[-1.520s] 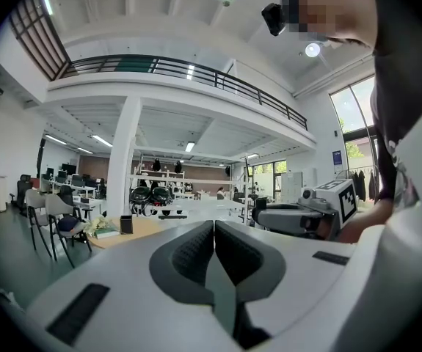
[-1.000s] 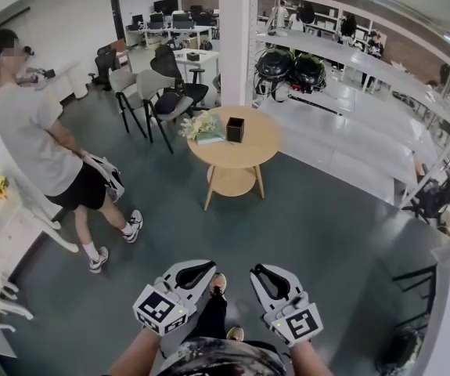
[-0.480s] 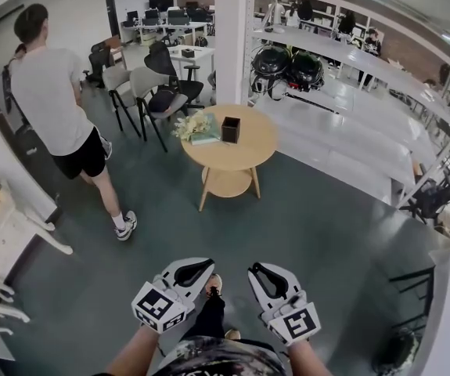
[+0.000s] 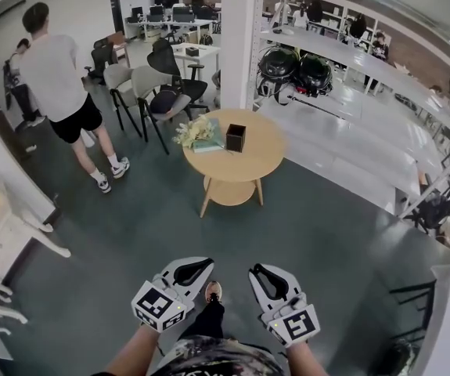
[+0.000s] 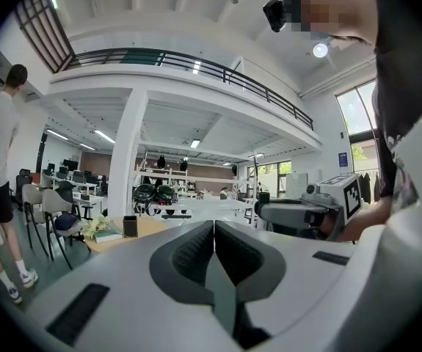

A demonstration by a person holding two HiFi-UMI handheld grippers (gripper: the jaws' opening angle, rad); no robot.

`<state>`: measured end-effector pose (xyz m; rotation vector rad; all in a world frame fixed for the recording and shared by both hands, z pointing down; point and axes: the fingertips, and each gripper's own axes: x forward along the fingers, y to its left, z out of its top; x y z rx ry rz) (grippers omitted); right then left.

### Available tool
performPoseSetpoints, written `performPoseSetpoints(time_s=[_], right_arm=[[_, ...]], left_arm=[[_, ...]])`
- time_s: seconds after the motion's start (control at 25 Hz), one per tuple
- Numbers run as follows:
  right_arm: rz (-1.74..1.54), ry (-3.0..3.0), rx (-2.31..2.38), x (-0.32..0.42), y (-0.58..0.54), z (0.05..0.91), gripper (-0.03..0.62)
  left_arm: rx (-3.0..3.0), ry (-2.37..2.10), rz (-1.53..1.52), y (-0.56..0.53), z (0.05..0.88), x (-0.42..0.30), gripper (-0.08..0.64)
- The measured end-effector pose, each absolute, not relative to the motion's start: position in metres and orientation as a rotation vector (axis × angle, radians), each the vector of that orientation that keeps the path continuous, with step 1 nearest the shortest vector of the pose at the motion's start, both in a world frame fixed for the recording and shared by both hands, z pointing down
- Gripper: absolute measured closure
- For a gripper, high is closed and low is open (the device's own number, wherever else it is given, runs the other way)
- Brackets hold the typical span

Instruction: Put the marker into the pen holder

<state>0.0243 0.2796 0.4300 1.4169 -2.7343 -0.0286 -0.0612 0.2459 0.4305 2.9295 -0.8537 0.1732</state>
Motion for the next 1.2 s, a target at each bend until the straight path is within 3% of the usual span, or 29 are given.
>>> performPoseSetpoints(time_s=[1.2], right_arm=[[-0.005, -2.672, 1.412, 0.0, 0.02, 0.423, 0.528]], left_arm=[[2.877, -0.821, 0.124, -0.016, 0.433, -0.083, 0.537]])
